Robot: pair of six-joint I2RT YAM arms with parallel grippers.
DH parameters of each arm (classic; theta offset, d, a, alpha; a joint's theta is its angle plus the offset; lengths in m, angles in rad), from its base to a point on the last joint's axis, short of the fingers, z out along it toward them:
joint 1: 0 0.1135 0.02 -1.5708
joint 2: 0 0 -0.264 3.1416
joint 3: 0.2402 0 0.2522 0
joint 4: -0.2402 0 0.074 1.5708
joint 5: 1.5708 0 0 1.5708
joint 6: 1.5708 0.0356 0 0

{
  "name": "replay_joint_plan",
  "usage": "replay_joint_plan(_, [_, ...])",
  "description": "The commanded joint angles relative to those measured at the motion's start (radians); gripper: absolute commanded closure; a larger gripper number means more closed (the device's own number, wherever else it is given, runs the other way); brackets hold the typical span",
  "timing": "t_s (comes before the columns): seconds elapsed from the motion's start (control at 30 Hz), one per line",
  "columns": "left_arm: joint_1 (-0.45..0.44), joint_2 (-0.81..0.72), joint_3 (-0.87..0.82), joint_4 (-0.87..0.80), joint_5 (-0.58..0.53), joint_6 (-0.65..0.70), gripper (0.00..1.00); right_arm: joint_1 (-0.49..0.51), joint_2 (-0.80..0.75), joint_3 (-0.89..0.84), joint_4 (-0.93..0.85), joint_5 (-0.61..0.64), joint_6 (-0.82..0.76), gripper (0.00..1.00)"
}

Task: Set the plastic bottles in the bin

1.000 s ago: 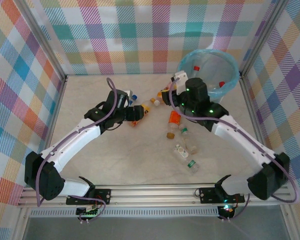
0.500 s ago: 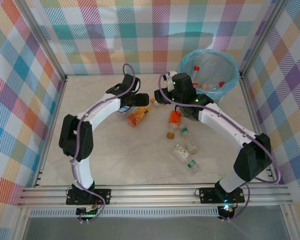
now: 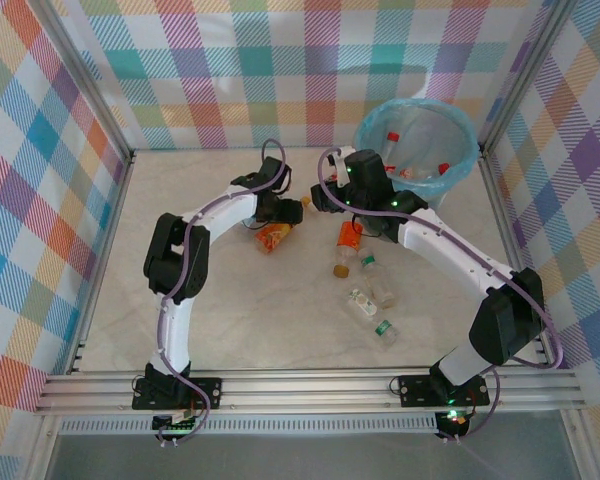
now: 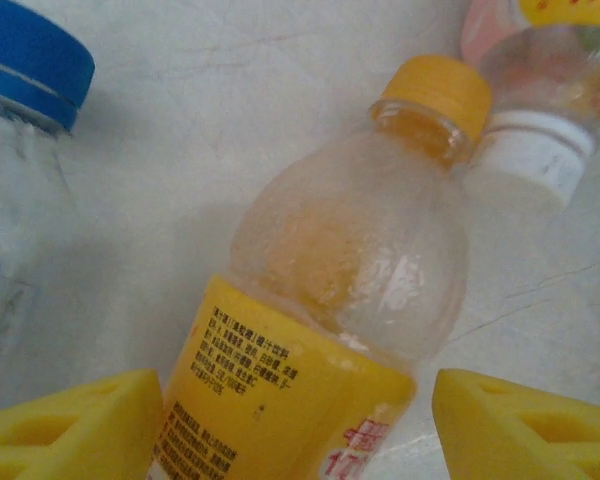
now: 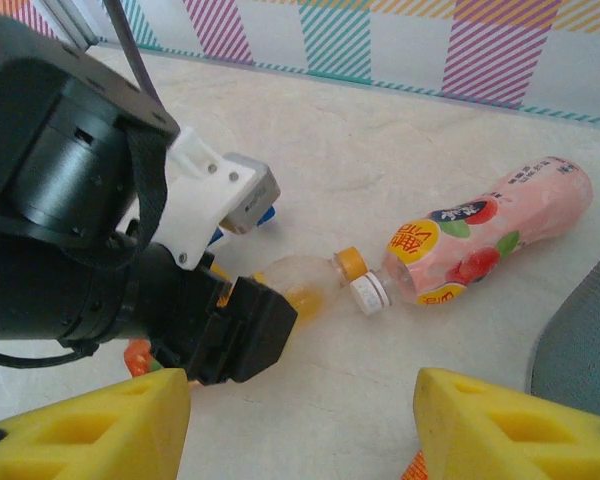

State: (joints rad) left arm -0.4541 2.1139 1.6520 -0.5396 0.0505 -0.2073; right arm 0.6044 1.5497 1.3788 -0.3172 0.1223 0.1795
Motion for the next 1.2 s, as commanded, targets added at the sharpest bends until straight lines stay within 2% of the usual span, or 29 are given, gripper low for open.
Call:
replay_joint_plan(0.0, [0.008, -0.042, -0.074, -0.002, 0.033, 0.020, 0.30, 0.000, -0.026, -0.011, -0.008, 0.006, 0.005, 0.39])
replay_joint_plan(0.33, [0.005, -0.182, -0.304, 0.073, 0.052, 0.026, 0.32, 0.001, 0.015, -0.010, -0.010, -0.045, 0.043, 0.39])
replay_joint_plan(0.57, [0.005, -0.329, -0.471, 0.138, 0.082, 0.023, 0.31, 0.001, 0.083, -0.024, 0.039, -0.149, 0.142, 0.39])
replay_joint_plan(0.77, [0.005, -0.429, -0.523, 0.160, 0.093, 0.025, 0.27, 0.001, 0.177, -0.054, 0.164, -0.237, 0.277, 0.40])
replay_joint_plan(1.17, [0.006, -0.502, -0.588, 0.157, 0.074, 0.011, 0.27, 0.000, 0.344, -0.087, 0.341, -0.273, 0.452, 0.38])
